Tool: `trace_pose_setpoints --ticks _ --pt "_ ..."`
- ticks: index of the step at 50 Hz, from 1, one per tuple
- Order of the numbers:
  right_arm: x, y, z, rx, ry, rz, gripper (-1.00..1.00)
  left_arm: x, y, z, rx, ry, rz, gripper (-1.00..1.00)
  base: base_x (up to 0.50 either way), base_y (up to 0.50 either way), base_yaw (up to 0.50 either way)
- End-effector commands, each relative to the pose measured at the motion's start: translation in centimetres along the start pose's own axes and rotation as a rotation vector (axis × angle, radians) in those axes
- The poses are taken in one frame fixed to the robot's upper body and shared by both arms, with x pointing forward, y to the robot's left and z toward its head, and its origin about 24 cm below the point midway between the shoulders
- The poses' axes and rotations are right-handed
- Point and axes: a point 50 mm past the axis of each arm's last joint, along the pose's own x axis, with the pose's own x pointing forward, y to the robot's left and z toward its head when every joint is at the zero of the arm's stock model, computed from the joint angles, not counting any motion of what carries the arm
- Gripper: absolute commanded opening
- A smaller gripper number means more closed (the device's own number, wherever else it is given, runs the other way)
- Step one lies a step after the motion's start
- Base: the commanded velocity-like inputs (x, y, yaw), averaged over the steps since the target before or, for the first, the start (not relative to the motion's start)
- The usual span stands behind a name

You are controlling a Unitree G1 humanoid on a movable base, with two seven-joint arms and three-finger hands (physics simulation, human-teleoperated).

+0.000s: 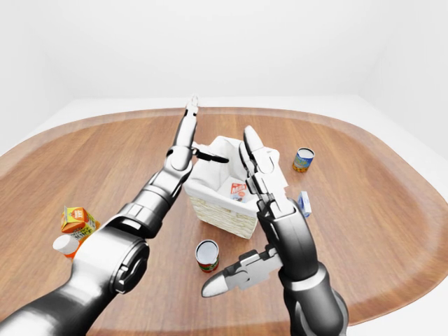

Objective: Pick the milk and place it in the basket.

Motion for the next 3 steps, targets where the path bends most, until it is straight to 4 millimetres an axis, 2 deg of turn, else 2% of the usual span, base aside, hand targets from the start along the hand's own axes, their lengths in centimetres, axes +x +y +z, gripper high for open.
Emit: trace_pose_setpoints --ticks 1,3 --pt "-0.01 0.07 -0.27 0.004 0.012 0.001 1.00 -0.06 1.78 3.01 -0.154 -0.150 0.020 1.00 0.00 0.00 0.00" --pt "-0.06 0.21 -0.37 0.005 0.020 0.005 1.00 -0.65 2.25 3.99 -0.192 -0.222 0.025 1.00 0.00 0.00 0.00"
